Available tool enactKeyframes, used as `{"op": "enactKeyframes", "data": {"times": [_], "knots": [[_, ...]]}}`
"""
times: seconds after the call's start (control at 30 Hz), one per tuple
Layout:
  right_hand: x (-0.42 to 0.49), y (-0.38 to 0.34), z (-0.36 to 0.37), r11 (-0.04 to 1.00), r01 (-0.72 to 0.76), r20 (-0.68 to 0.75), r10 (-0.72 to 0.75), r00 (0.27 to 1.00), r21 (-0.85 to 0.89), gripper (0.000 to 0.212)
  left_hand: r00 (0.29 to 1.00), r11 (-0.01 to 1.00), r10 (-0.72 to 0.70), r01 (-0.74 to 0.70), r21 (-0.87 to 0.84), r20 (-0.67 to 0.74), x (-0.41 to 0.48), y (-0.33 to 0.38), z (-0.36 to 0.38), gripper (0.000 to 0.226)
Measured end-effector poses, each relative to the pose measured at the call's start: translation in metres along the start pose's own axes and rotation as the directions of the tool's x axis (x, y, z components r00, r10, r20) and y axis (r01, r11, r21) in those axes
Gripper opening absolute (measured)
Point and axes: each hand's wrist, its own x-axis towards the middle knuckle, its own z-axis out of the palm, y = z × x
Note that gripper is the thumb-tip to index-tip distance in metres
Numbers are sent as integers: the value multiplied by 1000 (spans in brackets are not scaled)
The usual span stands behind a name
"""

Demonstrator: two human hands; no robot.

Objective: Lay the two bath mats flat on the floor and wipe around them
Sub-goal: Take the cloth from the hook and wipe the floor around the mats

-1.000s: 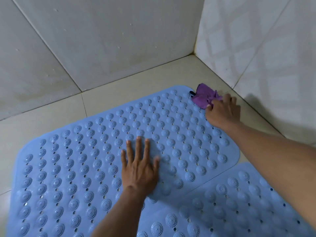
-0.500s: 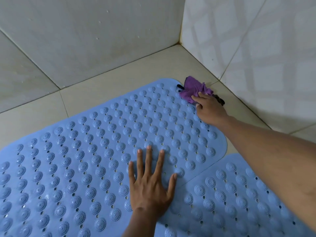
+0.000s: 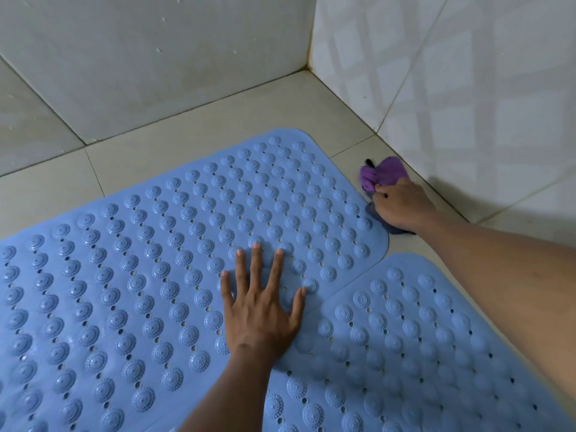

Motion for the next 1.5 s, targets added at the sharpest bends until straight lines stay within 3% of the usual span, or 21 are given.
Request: {"op": "enactKeyframes", "data": {"times": [0.1,0.17,0.27,0.37,0.53,0.8,0.97,1.13,1.33,1.5], "knots": [[-20,9,6,998,-40,-28,41,999,40,46,1000,1000,5,-5,2,-2,-1,0,-1,78],[-32,12,13,998,-52,-120,56,991,39,44,1000,1000,7,-7,6,-3,-1,1,-1,79],[-50,15,31,998,39,-252,-27,967,43,43,1000,1000,12,-12,14,-3,0,1,-3,80],[-59,23,45,986,112,-274,-73,959,127,40,1000,999,14,-15,31,25,1,0,-2,81],[-72,43,42,984,127,-253,-92,963,124,37,1000,999,24,-25,37,8,-1,0,-1,81],[-105,97,43,992,16,-254,18,967,128,38,998,996,58,-57,64,-7,0,-2,1,83],[-139,131,51,982,-93,-248,132,960,162,40,959,952,273,-281,124,73,-1,-6,3,85],[-188,172,60,958,-194,-243,244,939,212,44,943,932,297,-320,170,150,-3,-3,5,86],[-253,207,77,922,-288,-224,347,911,258,48,812,818,559,-573,46,170,-146,55,38,82],[-300,216,91,881,-365,-226,437,870,301,43,776,788,605,-616,7,176,-217,66,45,81]]}}
